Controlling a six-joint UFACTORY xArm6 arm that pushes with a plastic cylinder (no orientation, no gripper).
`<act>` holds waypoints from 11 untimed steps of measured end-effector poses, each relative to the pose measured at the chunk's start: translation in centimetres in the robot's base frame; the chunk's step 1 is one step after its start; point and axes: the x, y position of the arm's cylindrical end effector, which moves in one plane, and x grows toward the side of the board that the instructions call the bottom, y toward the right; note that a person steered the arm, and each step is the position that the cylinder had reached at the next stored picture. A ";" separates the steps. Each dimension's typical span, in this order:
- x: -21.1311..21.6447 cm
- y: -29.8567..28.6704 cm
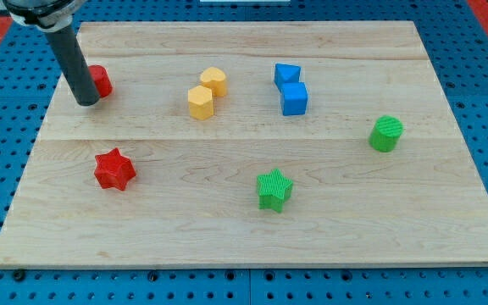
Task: Place the red blocks at the center left side of the board
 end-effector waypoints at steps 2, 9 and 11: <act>-2.4 4.4; 9.6 12.2; 14.8 10.8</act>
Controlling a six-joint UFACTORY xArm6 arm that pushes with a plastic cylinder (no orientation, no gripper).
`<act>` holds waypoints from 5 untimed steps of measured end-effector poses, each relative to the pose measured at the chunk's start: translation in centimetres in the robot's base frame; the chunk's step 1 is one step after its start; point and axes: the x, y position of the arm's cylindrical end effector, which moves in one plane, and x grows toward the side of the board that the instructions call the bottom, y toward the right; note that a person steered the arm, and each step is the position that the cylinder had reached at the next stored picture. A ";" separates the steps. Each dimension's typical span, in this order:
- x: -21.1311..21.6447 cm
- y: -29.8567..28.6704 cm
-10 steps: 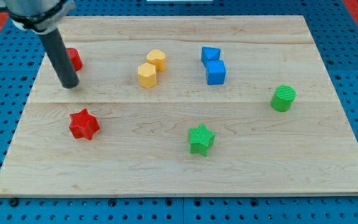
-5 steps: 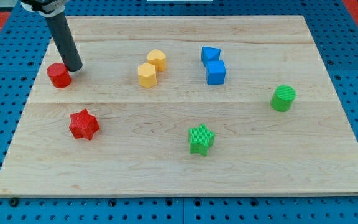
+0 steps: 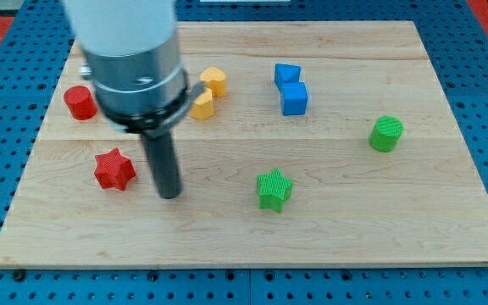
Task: Place the red blocks at the center left side of the board
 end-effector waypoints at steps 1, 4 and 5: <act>-0.1 -6.9; -8.4 -13.5; -9.2 -14.5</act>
